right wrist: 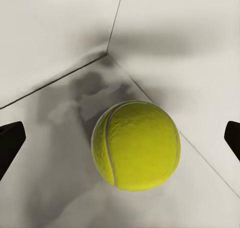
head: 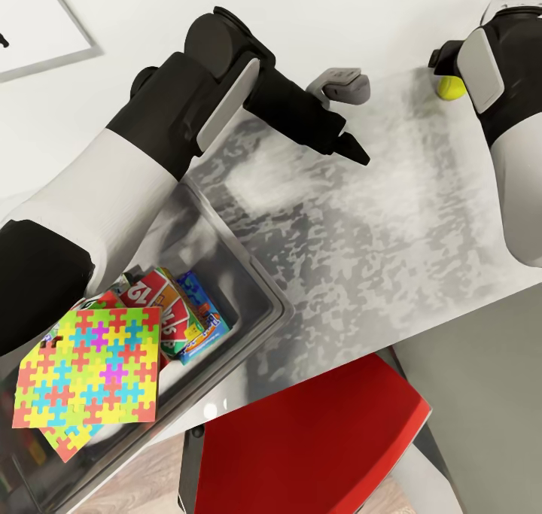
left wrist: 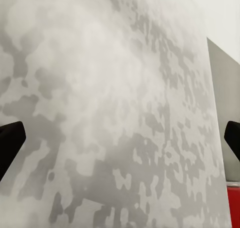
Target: Put all the toys in the child's room - the three board games (two on the bed and one on the table), the two jigsaw puzzles on the table, and the tennis ball on the table - inside the toy box on the table in the child's room.
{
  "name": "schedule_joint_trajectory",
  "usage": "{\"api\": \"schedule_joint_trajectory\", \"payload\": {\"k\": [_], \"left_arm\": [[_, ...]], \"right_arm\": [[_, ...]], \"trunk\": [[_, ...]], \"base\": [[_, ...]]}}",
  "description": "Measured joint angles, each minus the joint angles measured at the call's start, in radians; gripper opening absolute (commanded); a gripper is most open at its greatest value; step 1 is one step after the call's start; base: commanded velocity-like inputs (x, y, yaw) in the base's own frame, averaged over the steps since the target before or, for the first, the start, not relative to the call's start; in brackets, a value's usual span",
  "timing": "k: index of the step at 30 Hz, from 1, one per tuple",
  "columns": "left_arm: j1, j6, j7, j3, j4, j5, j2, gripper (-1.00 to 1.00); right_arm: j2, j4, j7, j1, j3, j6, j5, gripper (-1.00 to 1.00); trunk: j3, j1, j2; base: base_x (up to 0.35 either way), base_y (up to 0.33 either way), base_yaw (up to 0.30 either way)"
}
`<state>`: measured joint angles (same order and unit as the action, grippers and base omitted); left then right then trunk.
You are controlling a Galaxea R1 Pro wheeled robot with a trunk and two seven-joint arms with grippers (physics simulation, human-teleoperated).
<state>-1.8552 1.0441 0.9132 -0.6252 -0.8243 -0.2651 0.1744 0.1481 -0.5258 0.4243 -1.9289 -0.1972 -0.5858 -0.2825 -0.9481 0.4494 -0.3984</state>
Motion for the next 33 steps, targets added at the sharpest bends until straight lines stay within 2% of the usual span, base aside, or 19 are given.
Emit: {"api": "schedule_joint_trajectory", "payload": {"k": [33], "left_arm": [[0.000,0.000,0.000,0.000,0.000,0.000,0.000,1.00]], "right_arm": [[0.003,0.001,0.000,0.001,-0.002,0.002,0.000,1.00]], "trunk": [[-0.020,0.000,0.000]], "base": [[0.000,0.000,0.000]]}}
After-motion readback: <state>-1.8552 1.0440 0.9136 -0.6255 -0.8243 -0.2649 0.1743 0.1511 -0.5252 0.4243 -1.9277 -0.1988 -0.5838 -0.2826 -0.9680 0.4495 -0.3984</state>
